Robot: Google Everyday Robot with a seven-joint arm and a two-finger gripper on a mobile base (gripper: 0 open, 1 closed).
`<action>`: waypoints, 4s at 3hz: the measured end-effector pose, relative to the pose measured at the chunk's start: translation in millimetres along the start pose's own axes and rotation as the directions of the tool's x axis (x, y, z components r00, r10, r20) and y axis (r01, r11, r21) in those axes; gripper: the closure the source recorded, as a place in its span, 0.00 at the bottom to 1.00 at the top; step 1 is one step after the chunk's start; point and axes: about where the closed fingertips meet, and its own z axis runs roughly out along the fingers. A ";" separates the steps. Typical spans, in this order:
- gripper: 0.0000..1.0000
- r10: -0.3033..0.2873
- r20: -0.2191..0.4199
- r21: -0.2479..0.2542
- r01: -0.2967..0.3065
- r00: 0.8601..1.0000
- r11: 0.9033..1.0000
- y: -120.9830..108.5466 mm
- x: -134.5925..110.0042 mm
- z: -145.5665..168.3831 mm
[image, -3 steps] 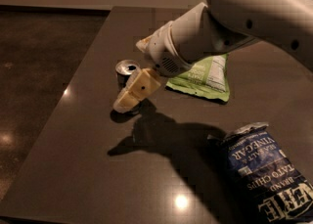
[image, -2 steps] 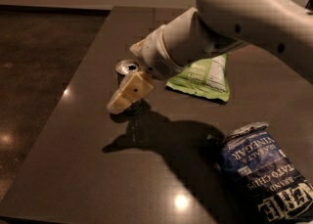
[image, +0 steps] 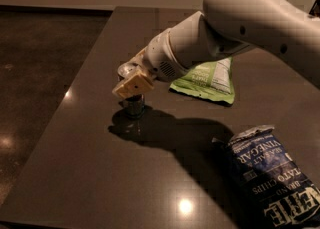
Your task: Knock redbull can over
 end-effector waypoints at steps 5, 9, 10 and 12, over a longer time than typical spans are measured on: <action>1.00 -0.319 -0.523 -0.226 0.232 0.791 0.946 47.2 22.1 -54.9; 0.12 -0.572 -0.594 -0.404 0.404 0.566 0.820 78.0 38.9 -18.5; 0.00 -0.624 -0.594 -0.459 0.423 0.507 0.781 86.9 45.8 -5.6; 0.00 -0.653 -0.594 -0.497 0.424 0.470 0.757 90.8 53.3 3.9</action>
Offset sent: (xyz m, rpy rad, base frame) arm -0.0143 -0.0613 0.0501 -0.2875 0.0693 0.0452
